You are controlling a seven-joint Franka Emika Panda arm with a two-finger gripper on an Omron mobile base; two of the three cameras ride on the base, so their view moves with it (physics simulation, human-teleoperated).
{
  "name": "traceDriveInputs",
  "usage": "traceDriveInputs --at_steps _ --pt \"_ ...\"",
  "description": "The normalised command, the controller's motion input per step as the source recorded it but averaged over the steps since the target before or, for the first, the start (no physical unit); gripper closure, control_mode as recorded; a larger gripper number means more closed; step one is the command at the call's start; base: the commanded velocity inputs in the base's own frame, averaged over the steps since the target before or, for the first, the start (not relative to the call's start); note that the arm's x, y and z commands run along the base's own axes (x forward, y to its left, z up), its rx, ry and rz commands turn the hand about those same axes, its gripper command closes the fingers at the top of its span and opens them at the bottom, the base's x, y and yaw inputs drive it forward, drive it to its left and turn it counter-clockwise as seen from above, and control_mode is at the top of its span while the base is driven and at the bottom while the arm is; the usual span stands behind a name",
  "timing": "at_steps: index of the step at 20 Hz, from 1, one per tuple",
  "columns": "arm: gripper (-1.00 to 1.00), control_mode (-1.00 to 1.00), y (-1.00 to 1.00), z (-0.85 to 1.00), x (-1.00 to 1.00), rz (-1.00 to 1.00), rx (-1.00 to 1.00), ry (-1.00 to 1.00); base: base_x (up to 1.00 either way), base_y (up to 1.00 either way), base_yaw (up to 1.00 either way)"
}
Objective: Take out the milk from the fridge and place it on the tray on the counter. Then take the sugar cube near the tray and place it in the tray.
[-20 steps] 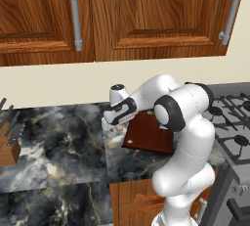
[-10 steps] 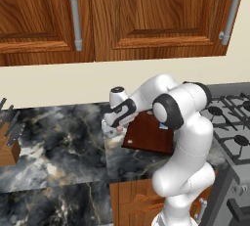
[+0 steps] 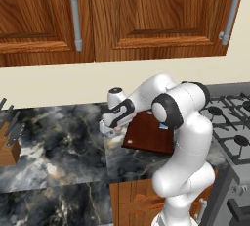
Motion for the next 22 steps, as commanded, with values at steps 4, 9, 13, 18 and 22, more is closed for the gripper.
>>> traceDriveInputs --at_steps 4,9,13,18,22 --pt "1.00 -1.00 0.00 -0.14 -0.24 -0.04 0.00 0.00 0.00 0.00 0.00" --pt "1.00 -1.00 0.00 -0.11 -0.24 -0.06 0.00 0.00 0.00 0.00 0.00" --pt "1.00 -1.00 0.01 0.14 -0.49 -0.10 0.01 -0.09 0.00 0.00 0.00" --pt "1.00 -1.00 0.01 0.15 -0.66 -0.11 0.00 -0.08 0.00 0.00 0.00" --pt "1.00 -1.00 0.01 0.57 -0.78 -0.10 0.00 -0.06 0.00 0.00 0.00"
